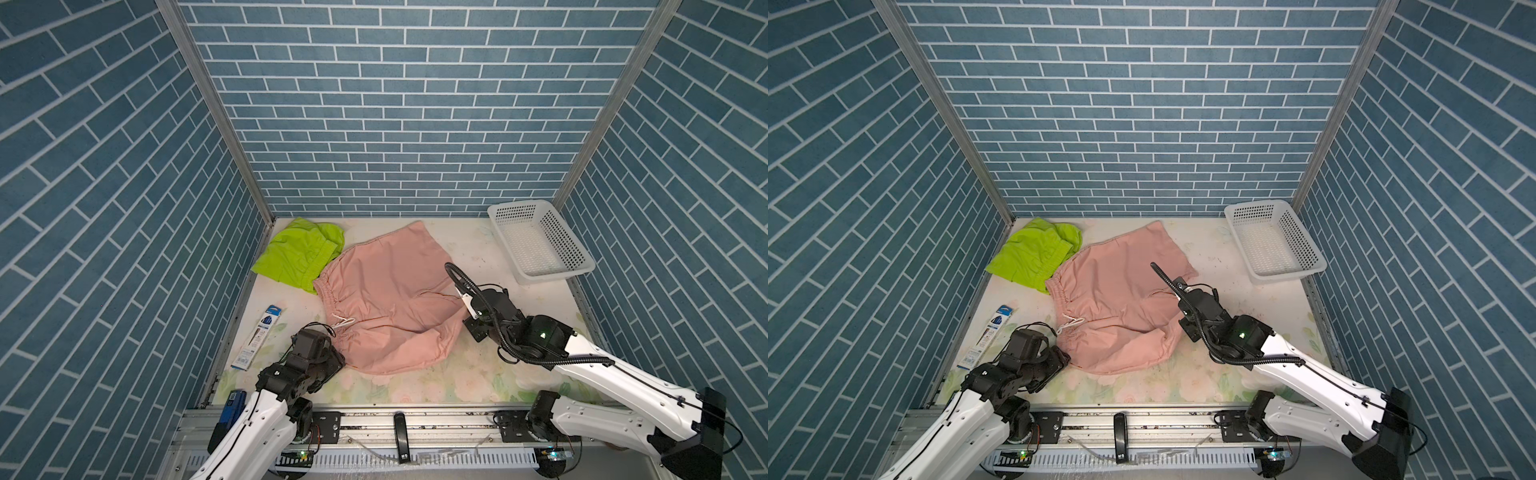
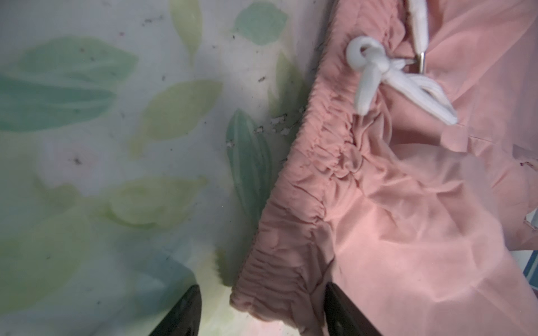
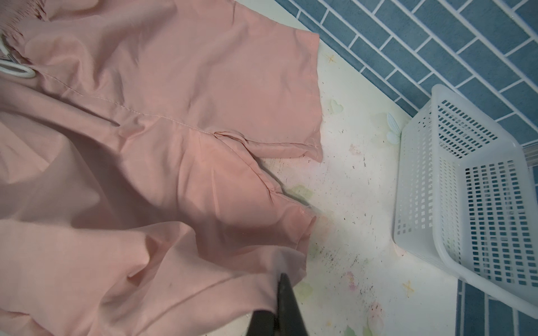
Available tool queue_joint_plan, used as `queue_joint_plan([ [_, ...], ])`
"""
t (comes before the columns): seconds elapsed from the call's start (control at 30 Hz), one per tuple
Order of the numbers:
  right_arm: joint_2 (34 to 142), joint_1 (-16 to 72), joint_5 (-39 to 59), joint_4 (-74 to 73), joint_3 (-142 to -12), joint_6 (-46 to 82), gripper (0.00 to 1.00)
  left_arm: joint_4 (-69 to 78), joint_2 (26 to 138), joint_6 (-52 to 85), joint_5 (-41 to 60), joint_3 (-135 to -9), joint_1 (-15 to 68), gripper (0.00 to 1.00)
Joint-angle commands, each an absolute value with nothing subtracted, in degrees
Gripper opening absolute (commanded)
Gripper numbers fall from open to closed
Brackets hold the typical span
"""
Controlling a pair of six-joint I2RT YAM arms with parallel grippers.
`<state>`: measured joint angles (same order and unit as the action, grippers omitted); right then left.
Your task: Fold and stack the shorts
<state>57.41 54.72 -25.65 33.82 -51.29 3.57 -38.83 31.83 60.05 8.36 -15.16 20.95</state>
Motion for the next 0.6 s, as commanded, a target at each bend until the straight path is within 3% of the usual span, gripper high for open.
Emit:
queue_joint_plan([
  [0.0, 57.9, 54.1, -24.6, 33.5, -53.6, 4.2, 0.00, -34.0, 31.6, 62.3, 7.1, -13.1, 22.2, 0.67],
  [0.17, 58.6, 54.0, -24.7, 34.0, -54.8, 5.0, 0.00, -32.3, 31.2, 64.4, 5.2, -10.1, 23.2, 0.64],
  [0.23, 58.5, 54.0, -25.3, 34.3, -54.9, 5.0, 0.00, -33.0, 29.8, 64.4, 4.0, -9.7, 23.2, 0.56],
  [0.27, 58.4, 54.0, -25.6, 34.2, -54.9, 4.9, 0.00, -34.1, 28.8, 64.2, 3.1, -9.9, 23.2, 0.44],
  [0.33, 58.2, 53.8, -26.4, 34.8, -55.2, 4.6, 0.00, -38.1, 26.7, 63.6, 1.3, -11.7, 23.2, 0.01],
  [0.57, 56.4, 53.1, -29.8, 36.3, -56.0, 2.7, 0.00, -51.6, 23.6, 57.7, -0.6, -22.6, 23.2, 0.00],
])
